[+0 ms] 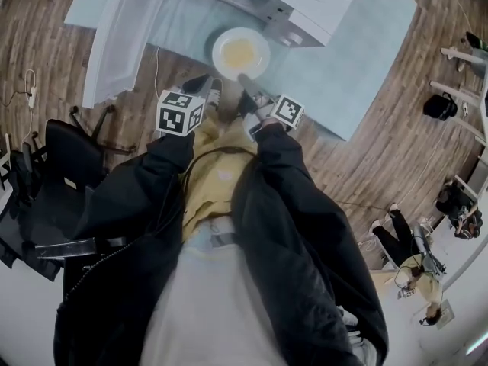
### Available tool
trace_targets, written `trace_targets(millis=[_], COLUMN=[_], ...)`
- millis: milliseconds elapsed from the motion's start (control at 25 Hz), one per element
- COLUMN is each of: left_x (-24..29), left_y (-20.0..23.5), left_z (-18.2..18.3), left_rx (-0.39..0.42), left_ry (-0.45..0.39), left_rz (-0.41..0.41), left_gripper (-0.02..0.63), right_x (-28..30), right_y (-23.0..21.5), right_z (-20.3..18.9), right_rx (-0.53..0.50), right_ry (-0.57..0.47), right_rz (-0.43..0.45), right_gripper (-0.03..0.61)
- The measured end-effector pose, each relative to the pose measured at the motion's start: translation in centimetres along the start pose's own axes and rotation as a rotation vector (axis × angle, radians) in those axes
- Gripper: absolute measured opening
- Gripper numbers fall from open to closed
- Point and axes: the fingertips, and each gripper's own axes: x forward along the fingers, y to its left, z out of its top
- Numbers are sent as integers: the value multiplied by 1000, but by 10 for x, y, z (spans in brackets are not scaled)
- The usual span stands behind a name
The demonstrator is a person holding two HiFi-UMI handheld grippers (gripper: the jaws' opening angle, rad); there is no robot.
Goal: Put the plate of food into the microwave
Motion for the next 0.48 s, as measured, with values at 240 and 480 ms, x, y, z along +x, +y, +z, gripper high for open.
trace_targets(millis=[240,480], left_x=[-1,1], left_y=[31,62], left_z=[20,44], left_rx=[-7,-28], left_ry=[-28,-52], left_rz=[35,57], left_gripper=[-1,-1], right_x=[43,82], right_y=[14,25], right_z=[6,18], right_rx=[3,-2], right_ry=[-6,-17], right_rz=[16,15], right_gripper=[12,12])
